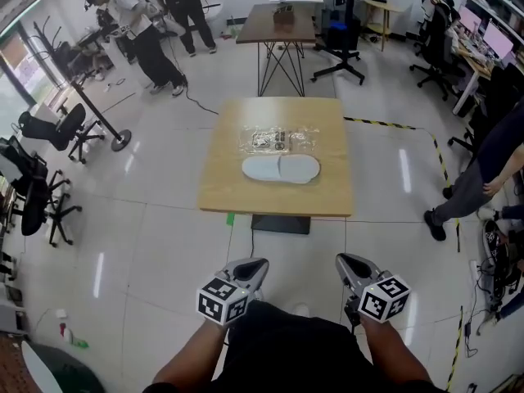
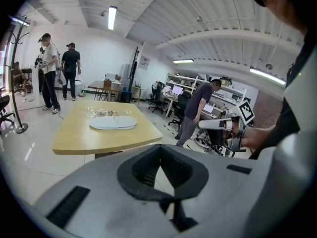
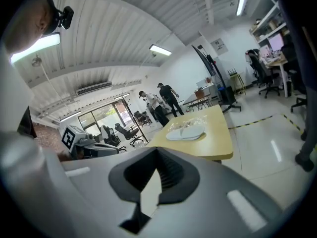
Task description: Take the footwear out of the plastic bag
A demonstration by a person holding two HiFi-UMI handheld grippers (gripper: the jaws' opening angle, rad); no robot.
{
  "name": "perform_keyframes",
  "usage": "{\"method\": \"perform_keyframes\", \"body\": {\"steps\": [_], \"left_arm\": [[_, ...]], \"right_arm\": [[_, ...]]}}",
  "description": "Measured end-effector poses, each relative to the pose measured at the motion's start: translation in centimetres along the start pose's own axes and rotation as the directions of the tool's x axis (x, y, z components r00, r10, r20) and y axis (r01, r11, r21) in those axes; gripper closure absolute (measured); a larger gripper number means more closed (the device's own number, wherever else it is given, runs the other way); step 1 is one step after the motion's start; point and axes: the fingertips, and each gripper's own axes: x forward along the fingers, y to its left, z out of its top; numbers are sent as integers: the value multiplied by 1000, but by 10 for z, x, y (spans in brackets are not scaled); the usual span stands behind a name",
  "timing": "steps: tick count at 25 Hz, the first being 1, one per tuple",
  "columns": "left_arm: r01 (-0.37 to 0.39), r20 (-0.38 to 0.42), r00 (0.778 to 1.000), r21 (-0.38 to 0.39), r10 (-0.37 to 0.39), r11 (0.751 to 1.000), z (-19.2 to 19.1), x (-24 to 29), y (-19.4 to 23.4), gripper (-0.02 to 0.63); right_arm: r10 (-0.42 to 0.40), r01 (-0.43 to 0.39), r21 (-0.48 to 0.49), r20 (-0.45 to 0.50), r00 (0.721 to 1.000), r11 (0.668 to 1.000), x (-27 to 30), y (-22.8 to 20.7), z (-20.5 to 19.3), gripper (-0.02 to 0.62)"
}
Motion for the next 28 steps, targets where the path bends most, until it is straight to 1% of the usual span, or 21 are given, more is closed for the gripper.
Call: {"method": "perform_keyframes", "body": {"steps": [3,6,12,17,19,22,28], "left_arm": [[-14,9,1000,5,14,1000,6,-8,3,599],[-23,27,999,15,23,1000,12,-18,11,600],[-5,27,1000,35,4,999,17,-44,34,600],[36,24,999,46,-38,998,14,-62,54,600],[57,23,998,66,-58,996,14,-66,57,599],[80,42,996,92,-84,993,21,-73,59,599],[95,56,993,97,-101,991,27,-82,80,600]], "right_arm": [[-14,15,-31,14,1000,999,-4,8,10,595],[-24,25,-37,9,1000,999,-5,19,8,595],[-63,64,28,-32,997,998,9,41,-7,595],[-105,106,20,-32,994,994,24,66,-10,595],[-125,125,20,-24,992,992,27,71,-11,595],[-148,148,17,-21,989,989,27,75,-14,595],[-194,195,15,-39,980,981,35,88,-19,595]]}}
